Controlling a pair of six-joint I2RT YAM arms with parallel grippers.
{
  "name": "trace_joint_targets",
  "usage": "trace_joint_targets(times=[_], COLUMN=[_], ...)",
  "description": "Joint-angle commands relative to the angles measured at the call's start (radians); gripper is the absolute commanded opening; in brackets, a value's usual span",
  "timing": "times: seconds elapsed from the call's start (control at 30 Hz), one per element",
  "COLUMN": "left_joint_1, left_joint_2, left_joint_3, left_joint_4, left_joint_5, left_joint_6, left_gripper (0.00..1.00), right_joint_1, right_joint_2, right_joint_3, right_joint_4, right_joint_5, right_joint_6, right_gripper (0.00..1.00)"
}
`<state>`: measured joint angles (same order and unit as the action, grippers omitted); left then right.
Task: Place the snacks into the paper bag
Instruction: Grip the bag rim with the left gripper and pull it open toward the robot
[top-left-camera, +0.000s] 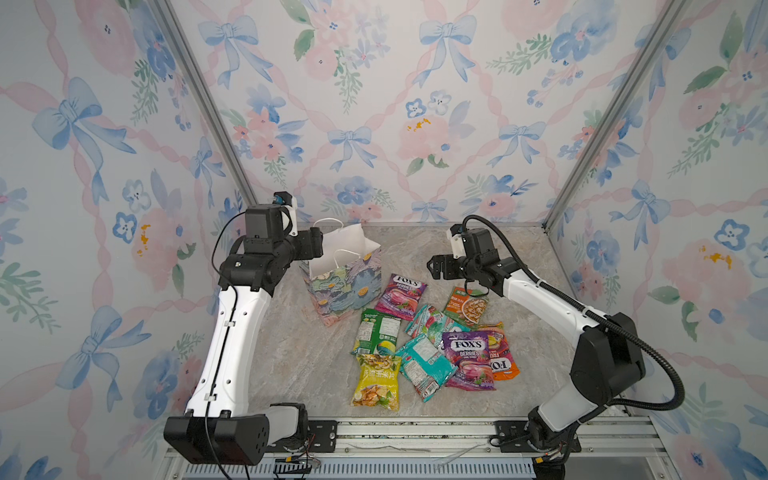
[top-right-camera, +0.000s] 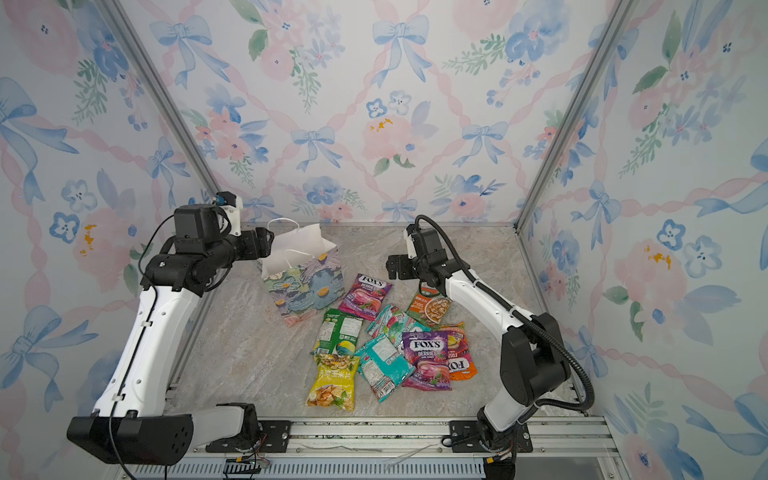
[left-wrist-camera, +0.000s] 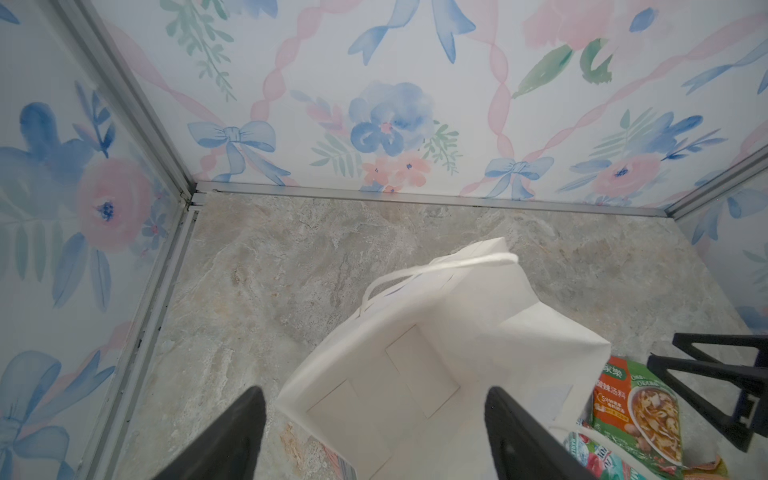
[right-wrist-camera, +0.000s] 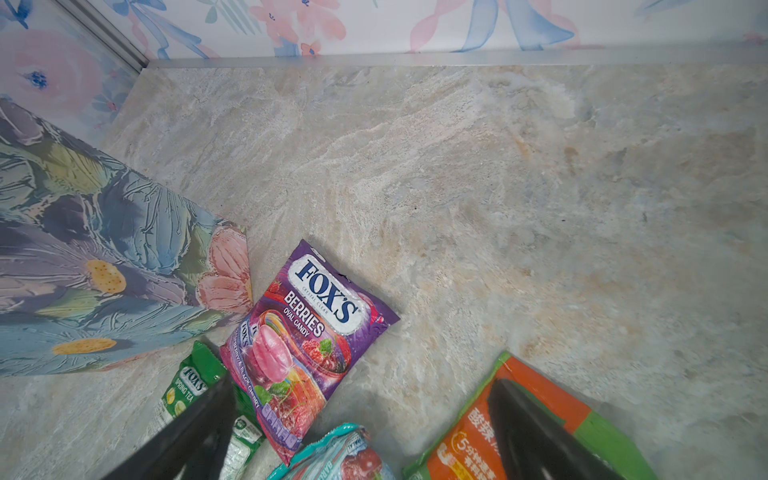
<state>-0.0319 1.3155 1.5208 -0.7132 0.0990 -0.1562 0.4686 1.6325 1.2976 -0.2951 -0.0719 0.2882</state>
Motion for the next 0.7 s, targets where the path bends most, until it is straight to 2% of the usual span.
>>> trace_joint_targets(times=[0.0,0.07,0.23,0.4,0.67], left_joint_1=[0.007,0.007,0.007,0.008,0.008], left_joint_2=[0.081,0.125,0.176,0.205,0.258], left_joint_3=[0.039,0.068,0.117,0.130,0.138], left_joint_4=[-0.042,-0.055,-0.063,-0.063,-0.092], left_joint_5=[0.036,-0.001,-0.082,-0.080,-0.020], left_joint_6=[0.113,0.132,0.152,0.165,0.185], left_gripper=[0.74,0.71,0.70,0.71,0.71], right_joint_1=[0.007,0.004,-0.002,-0.003,-0.002], right_joint_2=[-0.047,-0.057,-0.065,-0.060,-0.054], right_joint_3=[0.006,0.002,0.003,0.007,0.006], right_joint_4=[-0.007,-0.012,-0.019,-0.016,-0.011], right_joint_5=[0.001,0.003,0.006,0.001,-0.007], right_joint_6=[0.005,0.001,-0.004,-0.001,0.005], right_gripper=[0.97,0.97,0.97,0.97,0.96])
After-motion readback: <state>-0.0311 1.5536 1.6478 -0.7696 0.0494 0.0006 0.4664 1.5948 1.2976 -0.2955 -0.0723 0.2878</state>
